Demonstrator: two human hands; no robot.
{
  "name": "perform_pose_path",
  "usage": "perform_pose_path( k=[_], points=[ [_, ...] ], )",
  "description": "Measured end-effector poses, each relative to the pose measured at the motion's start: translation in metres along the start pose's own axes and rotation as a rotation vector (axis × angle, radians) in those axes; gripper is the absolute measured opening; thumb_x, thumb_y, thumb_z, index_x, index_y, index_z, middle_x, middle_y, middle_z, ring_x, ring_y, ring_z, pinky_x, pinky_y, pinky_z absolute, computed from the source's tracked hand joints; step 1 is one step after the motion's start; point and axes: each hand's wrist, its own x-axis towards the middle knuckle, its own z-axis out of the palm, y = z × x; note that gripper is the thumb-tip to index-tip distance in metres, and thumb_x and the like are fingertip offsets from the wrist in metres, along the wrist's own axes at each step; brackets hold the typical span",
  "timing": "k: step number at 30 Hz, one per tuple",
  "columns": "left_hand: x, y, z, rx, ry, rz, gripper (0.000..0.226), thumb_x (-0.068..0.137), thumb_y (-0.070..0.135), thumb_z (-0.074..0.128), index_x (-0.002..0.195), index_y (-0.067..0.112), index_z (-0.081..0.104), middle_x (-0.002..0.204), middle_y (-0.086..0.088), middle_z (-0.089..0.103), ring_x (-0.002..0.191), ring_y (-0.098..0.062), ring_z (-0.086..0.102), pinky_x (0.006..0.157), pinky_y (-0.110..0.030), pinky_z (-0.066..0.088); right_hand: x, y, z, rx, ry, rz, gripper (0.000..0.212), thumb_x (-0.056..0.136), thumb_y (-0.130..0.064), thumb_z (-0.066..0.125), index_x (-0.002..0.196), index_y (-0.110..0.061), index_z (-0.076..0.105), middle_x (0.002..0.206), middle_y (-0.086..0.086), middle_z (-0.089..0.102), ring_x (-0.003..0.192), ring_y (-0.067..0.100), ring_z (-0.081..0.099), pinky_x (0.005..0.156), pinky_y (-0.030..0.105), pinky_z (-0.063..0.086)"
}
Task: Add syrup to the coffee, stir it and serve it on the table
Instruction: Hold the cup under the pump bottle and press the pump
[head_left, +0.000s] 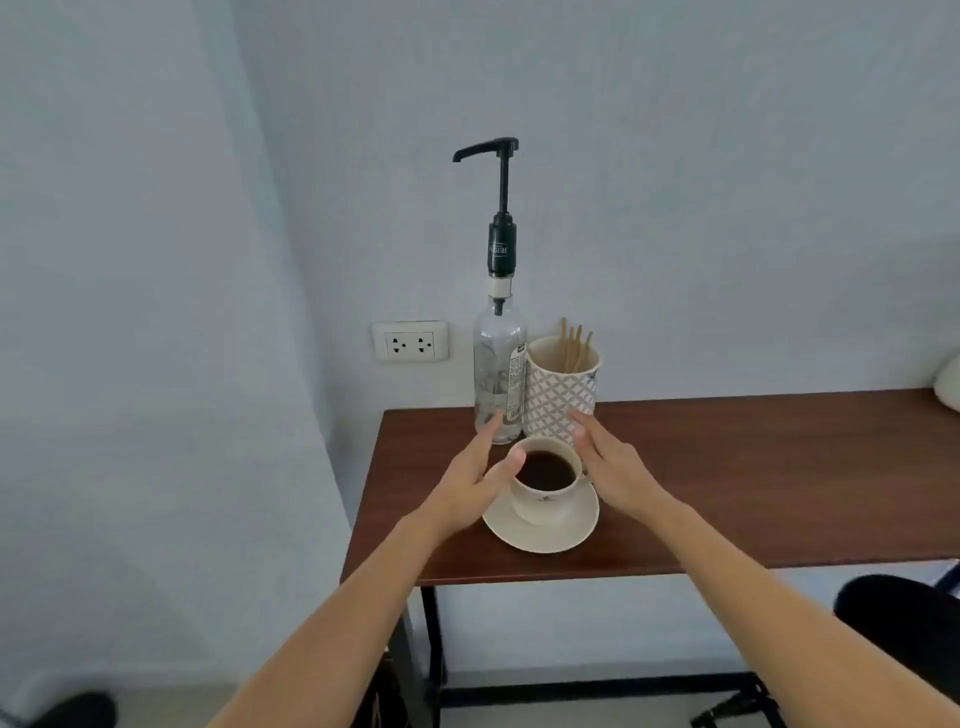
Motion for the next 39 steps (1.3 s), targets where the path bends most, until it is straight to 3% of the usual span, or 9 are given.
perform_pose_path(
  k=[2,4,8,11,18,25,29,35,39],
  points=[
    [0.002,-0.007,0.014,-0.083,0.015,-0.017,0.095,0.086,0.065,0.060,0.160,0.029,0.014,0.159,0.014,0.036,0.147,-0.003,0.031,0.122,-0.033,0.026,0.003,0.007,0.004,0.077,0.005,-0.031,0.047,0.105,-0.047,0.029,0.148,-0.032,0.043,0.151,-0.002,0.051,0.141,0.023,0.042,0.110,0.028,0.028],
    [-0.003,-0.014,0.029,-0.111,0.045,-0.029,0.102,0.079,0.058,0.076,0.158,0.031,0.017,0.147,0.019,0.052,0.140,-0.001,0.044,0.116,-0.026,0.035,0.001,0.014,0.012,0.144,-0.029,-0.047,0.040,0.105,-0.045,0.032,0.136,-0.035,0.055,0.140,-0.012,0.058,0.136,0.015,0.048,0.108,0.024,0.031],
    [0.006,-0.013,0.049,-0.089,0.175,-0.006,0.110,0.060,0.049,0.094,0.148,0.042,0.029,0.131,0.034,0.057,0.126,0.011,0.052,0.096,-0.001,0.039,0.006,0.020,0.016,0.321,-0.038,-0.011,0.034,0.105,-0.042,0.035,0.113,-0.041,0.068,0.114,-0.014,0.074,0.113,0.006,0.065,0.105,0.039,0.047],
    [0.010,-0.015,0.059,-0.102,0.243,0.008,0.115,0.051,0.044,0.099,0.145,0.036,0.034,0.127,0.031,0.060,0.122,0.008,0.056,0.095,-0.003,0.041,0.008,0.023,0.018,0.370,-0.066,-0.011,0.039,0.104,-0.043,0.036,0.119,-0.031,0.070,0.114,-0.009,0.075,0.112,0.007,0.066,0.104,0.043,0.049],
    [0.011,-0.011,0.058,-0.086,0.350,0.036,0.097,0.050,0.029,0.099,0.133,0.029,0.048,0.120,0.017,0.068,0.117,-0.004,0.064,0.096,-0.015,0.047,0.006,0.010,0.014,0.407,-0.069,0.020,0.037,0.102,-0.040,0.039,0.111,-0.029,0.073,0.108,-0.004,0.077,0.107,0.011,0.069,0.100,0.047,0.052],
    [0.020,0.023,0.016,-0.067,0.372,0.105,0.087,0.048,0.023,0.097,0.122,0.037,0.053,0.111,0.019,0.071,0.107,-0.002,0.067,0.083,-0.008,0.049,0.015,-0.042,-0.011,0.345,-0.091,-0.087,0.040,0.103,-0.039,0.035,0.110,-0.029,0.073,0.103,-0.008,0.078,0.100,0.006,0.071,0.084,0.028,0.059],
    [0.034,0.052,-0.023,-0.070,0.385,0.166,0.082,0.048,0.026,0.097,0.117,0.042,0.055,0.110,0.015,0.073,0.104,-0.005,0.070,0.083,-0.015,0.054,0.034,-0.090,-0.036,0.297,-0.040,-0.200,0.045,0.097,-0.046,0.035,0.111,-0.024,0.071,0.098,-0.006,0.078,0.093,0.003,0.072,0.079,0.019,0.057],
    [0.062,0.090,-0.081,-0.078,0.438,0.209,0.086,0.043,0.037,0.096,0.118,0.039,0.053,0.107,0.015,0.072,0.101,-0.004,0.069,0.085,-0.025,0.058,0.097,-0.169,-0.078,0.268,0.287,-0.354,0.031,0.106,-0.035,0.036,0.120,-0.022,0.061,0.106,0.001,0.072,0.099,0.020,0.071,0.094,0.044,0.055],
    [0.082,0.111,-0.112,-0.098,0.487,0.179,0.092,0.036,0.045,0.094,0.118,0.036,0.054,0.103,0.014,0.072,0.097,-0.005,0.070,0.083,-0.031,0.060,0.135,-0.217,-0.091,0.323,0.306,-0.324,0.035,0.102,-0.050,0.035,0.125,-0.030,0.051,0.117,0.003,0.064,0.110,0.027,0.062,0.099,0.045,0.050]
  ],
)
